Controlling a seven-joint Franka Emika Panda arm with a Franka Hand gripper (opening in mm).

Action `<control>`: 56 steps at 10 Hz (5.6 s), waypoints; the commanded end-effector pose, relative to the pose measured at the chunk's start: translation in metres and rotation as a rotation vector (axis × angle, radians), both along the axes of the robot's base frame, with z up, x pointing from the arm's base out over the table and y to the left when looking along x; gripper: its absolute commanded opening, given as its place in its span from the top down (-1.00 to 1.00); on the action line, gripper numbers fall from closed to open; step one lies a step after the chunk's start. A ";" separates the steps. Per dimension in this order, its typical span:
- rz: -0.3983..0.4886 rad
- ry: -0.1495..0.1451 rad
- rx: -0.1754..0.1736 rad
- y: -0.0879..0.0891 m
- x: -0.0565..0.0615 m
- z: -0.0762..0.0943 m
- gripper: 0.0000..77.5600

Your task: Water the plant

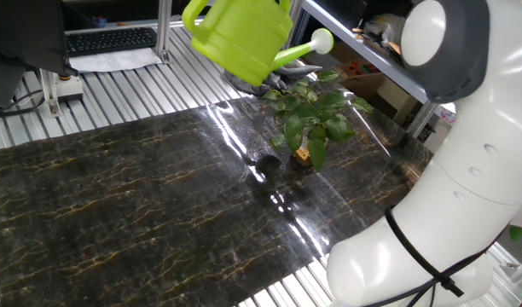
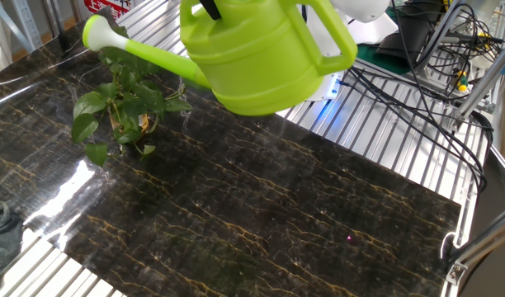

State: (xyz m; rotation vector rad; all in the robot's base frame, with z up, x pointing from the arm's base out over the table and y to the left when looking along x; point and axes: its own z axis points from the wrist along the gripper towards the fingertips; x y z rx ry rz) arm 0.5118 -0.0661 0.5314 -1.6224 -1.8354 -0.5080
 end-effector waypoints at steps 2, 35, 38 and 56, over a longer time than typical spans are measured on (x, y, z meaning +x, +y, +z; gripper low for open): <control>-0.025 0.020 0.021 0.006 -0.004 -0.001 0.97; -0.089 -0.148 -0.370 0.031 -0.015 -0.009 0.97; 0.005 -0.203 -0.391 0.031 -0.015 -0.010 0.97; 1.027 -0.392 -0.445 0.096 -0.023 -0.137 0.97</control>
